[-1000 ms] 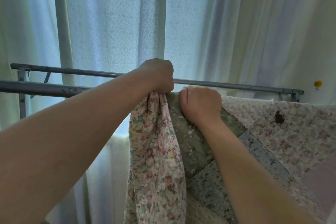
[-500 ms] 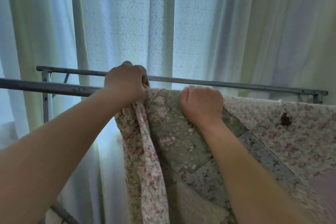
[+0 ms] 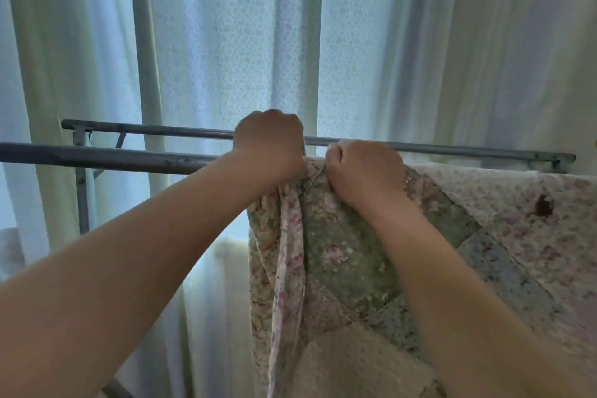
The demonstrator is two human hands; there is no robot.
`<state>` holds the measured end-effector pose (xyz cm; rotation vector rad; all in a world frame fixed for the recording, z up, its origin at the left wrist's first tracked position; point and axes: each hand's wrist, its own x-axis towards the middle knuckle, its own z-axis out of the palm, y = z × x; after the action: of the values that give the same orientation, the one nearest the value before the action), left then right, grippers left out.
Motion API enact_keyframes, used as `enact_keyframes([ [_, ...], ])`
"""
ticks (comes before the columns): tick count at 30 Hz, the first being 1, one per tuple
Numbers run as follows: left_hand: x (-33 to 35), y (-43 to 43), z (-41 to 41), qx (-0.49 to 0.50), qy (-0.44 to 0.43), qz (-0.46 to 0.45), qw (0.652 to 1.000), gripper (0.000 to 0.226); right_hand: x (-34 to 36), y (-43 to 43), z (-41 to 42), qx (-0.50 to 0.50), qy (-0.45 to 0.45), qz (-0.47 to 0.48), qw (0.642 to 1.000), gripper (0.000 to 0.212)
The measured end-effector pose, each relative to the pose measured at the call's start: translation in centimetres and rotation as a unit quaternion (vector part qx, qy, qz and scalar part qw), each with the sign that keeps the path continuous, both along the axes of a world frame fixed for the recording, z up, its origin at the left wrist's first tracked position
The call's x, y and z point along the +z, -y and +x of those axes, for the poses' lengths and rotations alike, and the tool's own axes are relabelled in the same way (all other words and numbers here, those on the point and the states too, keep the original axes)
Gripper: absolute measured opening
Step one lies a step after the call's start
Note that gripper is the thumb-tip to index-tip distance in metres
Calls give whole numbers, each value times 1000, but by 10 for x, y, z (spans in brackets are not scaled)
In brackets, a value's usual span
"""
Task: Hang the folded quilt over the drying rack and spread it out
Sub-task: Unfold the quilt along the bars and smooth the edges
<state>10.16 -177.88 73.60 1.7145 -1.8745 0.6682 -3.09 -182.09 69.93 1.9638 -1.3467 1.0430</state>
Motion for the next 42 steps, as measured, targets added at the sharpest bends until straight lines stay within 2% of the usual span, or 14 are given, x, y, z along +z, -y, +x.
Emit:
enact_keyframes([
  [2,4,7,2,-12,11,14,1000,21,-5,1,13,-19,1,-13,1000,48],
  [4,7,13,8,-38,-9,25,999,20,-11,3,17,-60,6,-65,996,57],
  [8,10,15,22,-99,-124,31,987,27,-13,4,18,-96,29,-83,991,62],
  [11,14,3,45,-124,-207,-16,970,31,-11,0,16,-113,15,-67,991,58],
  [13,14,-8,62,-122,-224,-46,966,35,-10,-1,15,-116,10,-62,991,55],
  [16,2,-20,73,-104,-187,-56,975,34,-10,-3,19,-117,8,-68,991,53],
  [22,-23,-19,83,-28,-28,-84,996,27,-11,-3,20,-120,7,-52,991,53],
  [25,-23,-18,81,-32,-18,-84,996,26,-7,-7,28,-101,21,-16,995,46],
  [29,-21,-18,76,-40,-39,-76,996,26,-2,-13,63,-15,-14,-23,1000,49],
  [31,-16,-18,77,-55,-73,-50,995,26,-5,-11,77,7,-28,-12,999,51],
  [34,-1,-18,85,-88,-156,22,984,29,-12,-9,80,8,-48,-67,997,62],
  [36,9,-18,91,-100,-210,42,972,30,-12,-8,78,1,-49,-61,997,65],
  [39,14,-16,97,-98,-293,32,951,35,-10,-12,76,6,-55,-47,997,59],
  [42,13,-13,106,-76,-340,-26,937,30,-10,-14,74,10,-64,-37,997,61],
])
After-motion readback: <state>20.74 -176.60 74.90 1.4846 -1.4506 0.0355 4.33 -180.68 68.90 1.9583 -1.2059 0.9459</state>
